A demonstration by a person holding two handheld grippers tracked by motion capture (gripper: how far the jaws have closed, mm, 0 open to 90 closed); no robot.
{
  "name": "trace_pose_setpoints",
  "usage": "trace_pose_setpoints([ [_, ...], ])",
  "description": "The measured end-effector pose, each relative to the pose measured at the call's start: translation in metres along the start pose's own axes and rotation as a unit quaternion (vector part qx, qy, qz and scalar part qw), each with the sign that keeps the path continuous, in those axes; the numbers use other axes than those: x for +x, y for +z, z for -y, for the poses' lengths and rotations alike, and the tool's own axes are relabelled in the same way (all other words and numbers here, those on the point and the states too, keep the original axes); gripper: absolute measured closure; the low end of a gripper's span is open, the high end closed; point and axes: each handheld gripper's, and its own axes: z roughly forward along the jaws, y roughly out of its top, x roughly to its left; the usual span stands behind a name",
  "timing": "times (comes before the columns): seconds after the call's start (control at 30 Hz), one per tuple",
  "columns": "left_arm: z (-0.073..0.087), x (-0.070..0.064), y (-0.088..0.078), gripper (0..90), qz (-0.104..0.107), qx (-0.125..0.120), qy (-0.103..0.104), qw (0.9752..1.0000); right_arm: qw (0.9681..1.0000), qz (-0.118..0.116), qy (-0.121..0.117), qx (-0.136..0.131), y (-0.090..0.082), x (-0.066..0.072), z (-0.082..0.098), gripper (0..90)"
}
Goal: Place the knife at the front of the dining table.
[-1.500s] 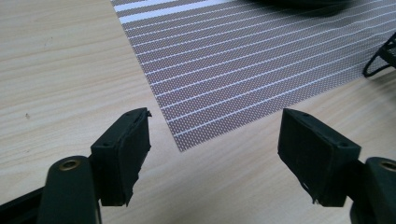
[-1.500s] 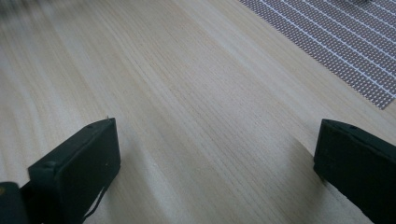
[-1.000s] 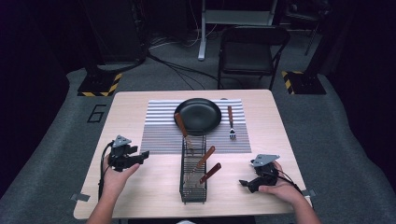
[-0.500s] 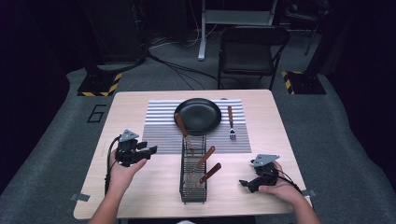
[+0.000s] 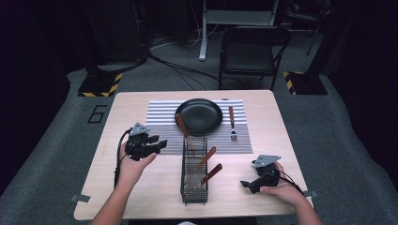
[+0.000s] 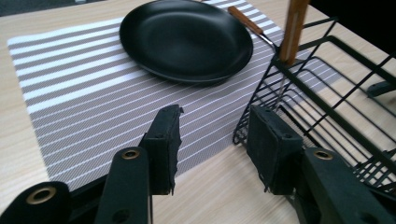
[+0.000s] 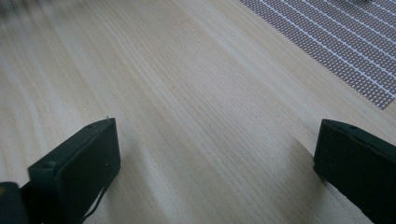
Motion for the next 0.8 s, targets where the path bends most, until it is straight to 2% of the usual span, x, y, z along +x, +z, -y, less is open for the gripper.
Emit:
trace_pose_setpoints([
  [0.17, -0.009, -0.007, 0.005, 58.8, 0.014, 0.001, 0.012, 0.9998, 1.0000, 0.000, 0.000, 0.000, 0.000, 0.000, 0.000, 0.0],
  [0.43, -0.019, -0.016, 0.015, 61.5, 0.031, -0.007, 0.016, 0.9994, 1.0000, 0.000, 0.000, 0.000, 0.000, 0.000, 0.000, 0.0],
  [0.8, -0.029, -0.027, 0.029, 65.5, 0.053, -0.003, 0.024, 0.9983, 1.0000, 0.000, 0.000, 0.000, 0.000, 0.000, 0.000, 0.0],
])
